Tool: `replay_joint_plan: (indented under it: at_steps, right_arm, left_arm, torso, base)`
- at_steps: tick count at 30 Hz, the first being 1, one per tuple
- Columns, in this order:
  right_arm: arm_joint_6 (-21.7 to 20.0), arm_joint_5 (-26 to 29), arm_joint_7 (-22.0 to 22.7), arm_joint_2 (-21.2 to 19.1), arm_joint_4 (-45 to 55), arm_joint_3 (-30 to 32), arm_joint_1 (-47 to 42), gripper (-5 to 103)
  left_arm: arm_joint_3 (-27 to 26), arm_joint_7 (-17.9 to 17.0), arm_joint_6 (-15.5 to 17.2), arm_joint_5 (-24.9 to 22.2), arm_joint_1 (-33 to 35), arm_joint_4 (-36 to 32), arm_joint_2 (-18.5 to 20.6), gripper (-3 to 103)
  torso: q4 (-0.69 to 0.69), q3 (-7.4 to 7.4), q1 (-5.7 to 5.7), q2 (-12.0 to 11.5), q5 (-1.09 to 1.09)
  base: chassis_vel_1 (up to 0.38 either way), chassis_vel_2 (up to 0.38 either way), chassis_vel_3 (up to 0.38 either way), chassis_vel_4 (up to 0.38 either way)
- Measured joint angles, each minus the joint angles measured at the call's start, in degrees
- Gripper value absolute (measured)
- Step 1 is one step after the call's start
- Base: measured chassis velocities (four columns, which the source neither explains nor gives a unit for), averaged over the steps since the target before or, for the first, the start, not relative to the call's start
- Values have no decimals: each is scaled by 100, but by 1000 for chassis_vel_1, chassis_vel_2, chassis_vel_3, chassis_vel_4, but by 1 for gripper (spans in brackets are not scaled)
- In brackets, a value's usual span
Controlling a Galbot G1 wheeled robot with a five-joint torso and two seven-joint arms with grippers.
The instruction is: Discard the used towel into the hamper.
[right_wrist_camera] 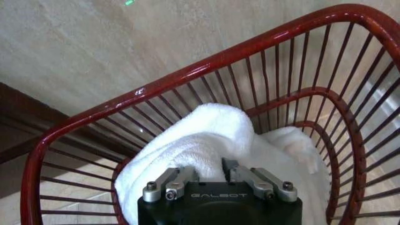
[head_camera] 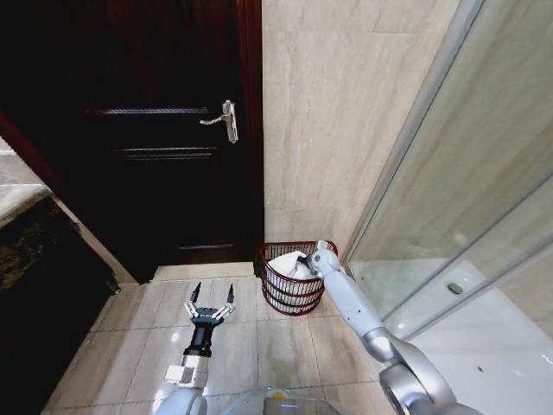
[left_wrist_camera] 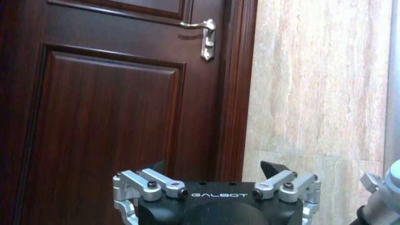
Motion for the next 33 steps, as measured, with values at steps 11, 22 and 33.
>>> replay_joint_plan:
  at_steps: [11, 22, 33]
  right_arm:
    - [-39, 87, 144, -70, 280, 12, -31, 61]
    - [-49, 166, 402, -280, 1118, -4, -306, 99]
    - [356, 14, 762, -663, 2673, 89, -884, 100]
  left_arm:
    - [-24, 19, -6, -76, -14, 26, 27, 100]
    - [-103, 152, -83, -142, 44, -13, 39, 100]
    - [-226, 210, -121, -298, 87, -100, 69, 100]
  torso:
    - [0, 0, 0, 0, 0]
    - [0, 0, 0, 0, 0]
    - [1, 0, 0, 0, 0]
  base:
    - [0, 0, 0, 0]
    - [0, 0, 0, 0]
    - [0, 0, 0, 0]
